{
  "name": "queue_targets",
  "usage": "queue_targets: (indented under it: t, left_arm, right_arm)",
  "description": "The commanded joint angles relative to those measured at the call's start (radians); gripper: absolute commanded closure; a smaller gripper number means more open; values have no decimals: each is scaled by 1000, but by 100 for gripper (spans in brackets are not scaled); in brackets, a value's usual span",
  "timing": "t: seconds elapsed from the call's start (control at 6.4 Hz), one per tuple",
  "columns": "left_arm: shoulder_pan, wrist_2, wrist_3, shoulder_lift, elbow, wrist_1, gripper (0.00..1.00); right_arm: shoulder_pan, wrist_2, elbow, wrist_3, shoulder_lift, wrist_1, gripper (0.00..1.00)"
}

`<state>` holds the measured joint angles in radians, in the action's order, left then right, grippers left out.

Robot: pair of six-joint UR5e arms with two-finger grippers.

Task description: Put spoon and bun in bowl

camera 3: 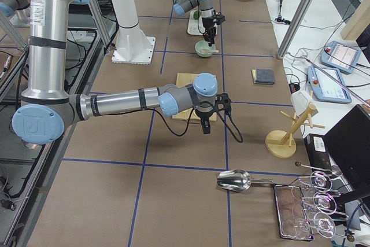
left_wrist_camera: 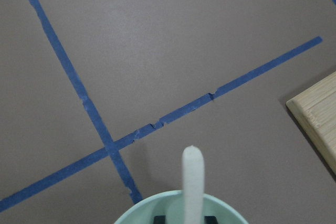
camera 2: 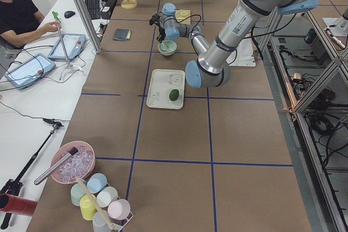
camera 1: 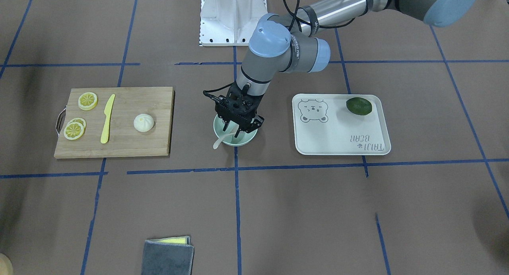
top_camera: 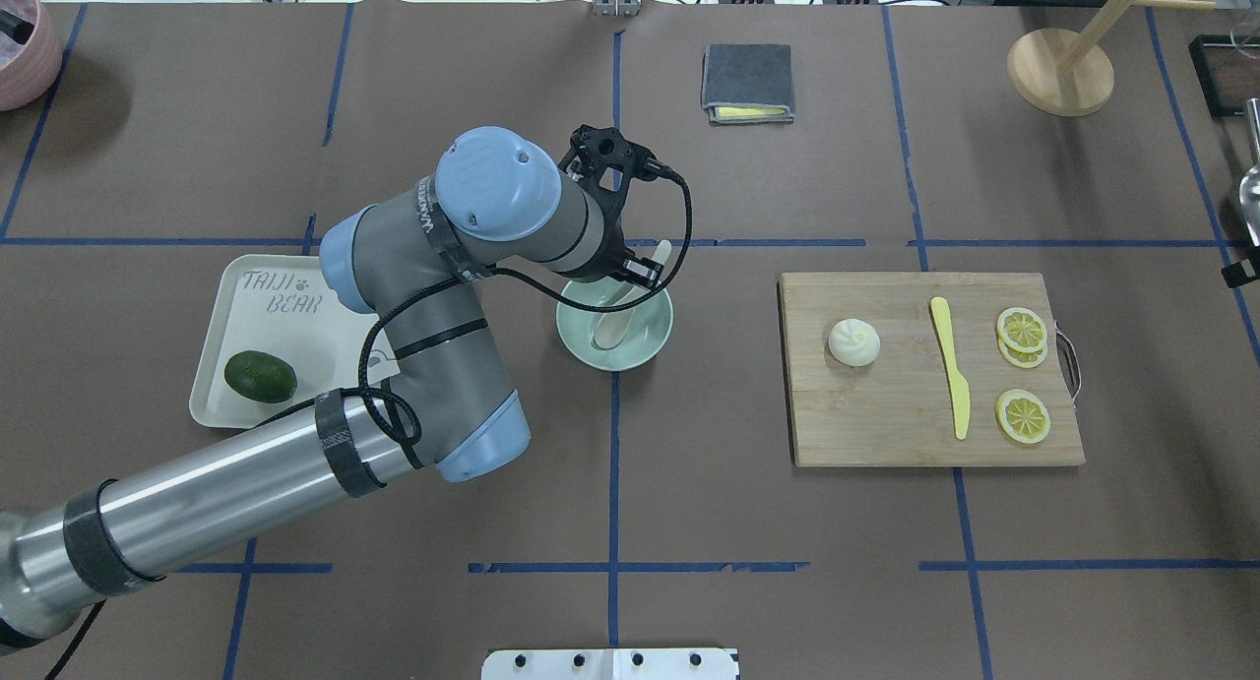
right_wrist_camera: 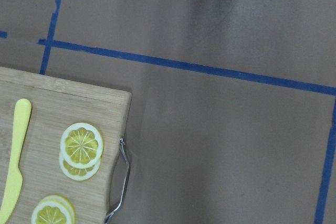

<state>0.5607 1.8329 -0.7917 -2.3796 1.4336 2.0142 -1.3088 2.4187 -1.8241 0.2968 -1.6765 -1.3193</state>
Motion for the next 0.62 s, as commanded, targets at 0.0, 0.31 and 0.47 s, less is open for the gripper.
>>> queue_targets:
  t: [0.0,0.31,0.47]
  left_arm:
    - [7,3,-1,107,141,-26,12]
    - [85,8,102,268,278,-61,13]
    - [115,9,144,331,335,-65,13]
  right_arm:
    - [150,-18,5,333,11,206,0]
    - [373,-167,0,763,154,288,0]
    - [492,-288,2,909,229,279,0]
